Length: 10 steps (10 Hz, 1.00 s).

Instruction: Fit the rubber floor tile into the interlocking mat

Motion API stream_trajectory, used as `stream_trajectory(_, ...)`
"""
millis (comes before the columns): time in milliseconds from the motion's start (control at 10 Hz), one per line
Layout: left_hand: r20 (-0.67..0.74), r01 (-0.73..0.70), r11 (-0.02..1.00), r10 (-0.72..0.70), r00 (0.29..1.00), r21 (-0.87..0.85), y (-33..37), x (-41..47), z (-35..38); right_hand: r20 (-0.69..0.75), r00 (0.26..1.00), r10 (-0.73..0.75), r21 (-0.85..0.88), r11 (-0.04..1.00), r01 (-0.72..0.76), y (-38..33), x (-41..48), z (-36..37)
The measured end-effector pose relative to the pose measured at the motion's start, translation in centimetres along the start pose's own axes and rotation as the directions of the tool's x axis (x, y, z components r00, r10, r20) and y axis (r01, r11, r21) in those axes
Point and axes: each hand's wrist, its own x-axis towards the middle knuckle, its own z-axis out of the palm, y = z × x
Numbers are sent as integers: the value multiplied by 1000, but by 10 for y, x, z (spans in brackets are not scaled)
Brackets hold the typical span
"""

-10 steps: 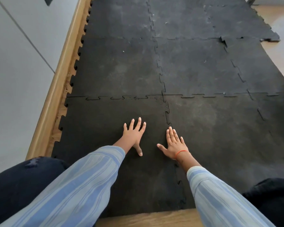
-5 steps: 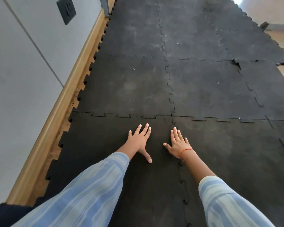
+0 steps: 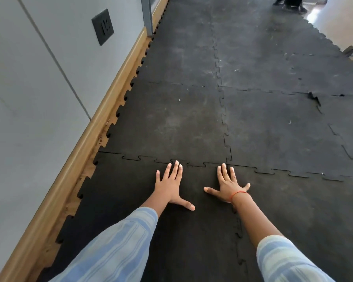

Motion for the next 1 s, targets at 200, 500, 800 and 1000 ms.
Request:
stream_trajectory(200, 52, -15, 1000, 17, 998, -27, -4, -2, -15, 78, 985, 151, -131, 981, -140, -34, 9, -26)
stream_trajectory(500, 65, 444, 857, -443, 894, -261, -170, -27, -21, 102, 968, -229, -82, 968, 237, -104, 13, -2)
stream_trajectory(800, 58, 475, 875, -472, 880, -91, -170, -23, -33, 167, 983, -74, -199, 974, 107, -140, 21, -21)
stream_trajectory(1000, -45, 426, 904, -425, 904, 27, -121, -84, -2, 239, 969, -61, -232, 965, 118, -142, -36, -5)
